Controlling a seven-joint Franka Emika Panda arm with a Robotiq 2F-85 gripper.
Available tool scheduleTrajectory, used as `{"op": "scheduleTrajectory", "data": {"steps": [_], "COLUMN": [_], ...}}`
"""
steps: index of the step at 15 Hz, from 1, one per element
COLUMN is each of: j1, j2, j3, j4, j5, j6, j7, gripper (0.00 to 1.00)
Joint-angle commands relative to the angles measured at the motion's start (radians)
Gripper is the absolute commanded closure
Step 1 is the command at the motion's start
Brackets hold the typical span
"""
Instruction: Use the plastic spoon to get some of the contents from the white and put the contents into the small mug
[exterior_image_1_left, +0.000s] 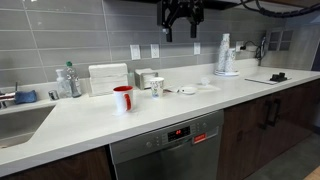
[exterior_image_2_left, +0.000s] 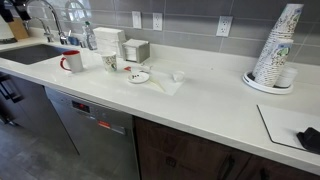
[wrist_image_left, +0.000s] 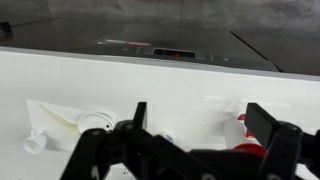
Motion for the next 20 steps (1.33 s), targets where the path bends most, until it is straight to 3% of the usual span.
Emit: {"op": "scheduleTrajectory", "data": {"steps": [1, 6, 11, 17, 20], "j1": [0.012, 0.016, -0.001, -0.082, -0.142], "j2": [0.068, 0.197, 0.305, 0.381, 0.423], "j3": [-0.061, -0.207, -0.346, -0.470, -0.500], "j4": [0.061, 0.186, 0.290, 0.296, 0.269], "j5": [-0.061, -0.042, 0.049, 0.226, 0.242], "j6": [0.062, 0.073, 0.078, 0.039, 0.066], "j7": [-0.140, -0.514, -0.905, -1.356, -1.494], "gripper": [0.00, 0.00, 0.00, 0.00, 0.00]}}
